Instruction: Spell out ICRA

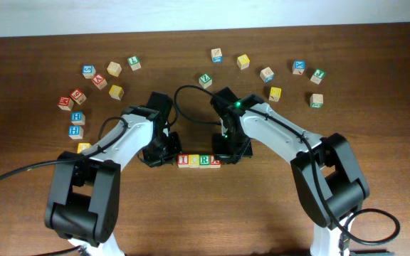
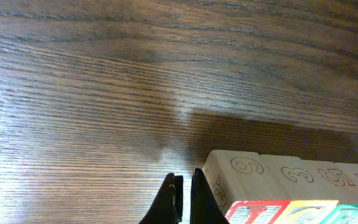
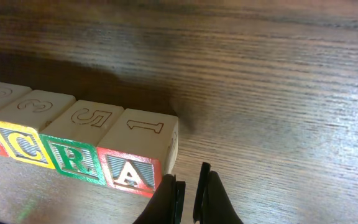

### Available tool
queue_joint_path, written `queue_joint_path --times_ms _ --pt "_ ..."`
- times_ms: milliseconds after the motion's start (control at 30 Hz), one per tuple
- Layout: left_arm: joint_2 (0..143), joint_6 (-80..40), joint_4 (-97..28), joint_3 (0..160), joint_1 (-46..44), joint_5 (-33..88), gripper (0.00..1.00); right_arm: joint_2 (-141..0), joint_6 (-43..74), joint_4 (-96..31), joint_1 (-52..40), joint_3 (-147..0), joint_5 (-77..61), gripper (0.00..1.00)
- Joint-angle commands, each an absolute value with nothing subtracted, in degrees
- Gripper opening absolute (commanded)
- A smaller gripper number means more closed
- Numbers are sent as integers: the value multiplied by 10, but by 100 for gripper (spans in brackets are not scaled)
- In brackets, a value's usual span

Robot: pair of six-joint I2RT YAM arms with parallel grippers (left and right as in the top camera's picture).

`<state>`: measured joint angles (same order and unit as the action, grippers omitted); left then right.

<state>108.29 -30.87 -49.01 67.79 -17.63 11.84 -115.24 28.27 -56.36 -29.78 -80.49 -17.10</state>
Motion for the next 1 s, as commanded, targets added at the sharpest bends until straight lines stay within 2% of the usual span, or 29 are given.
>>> queue_joint_path --times_ms 0,600,967 --pt "1087 -302 -495 674 -179 127 0 -1147 281 -556 -301 -800 -180 4" --pt "1087 -301 -491 674 -187 127 0 -1147 281 -559 -301 -800 -189 4" --pt "1087 -301 -498 674 -186 111 6 -1147 281 -555 -300 -800 -174 5"
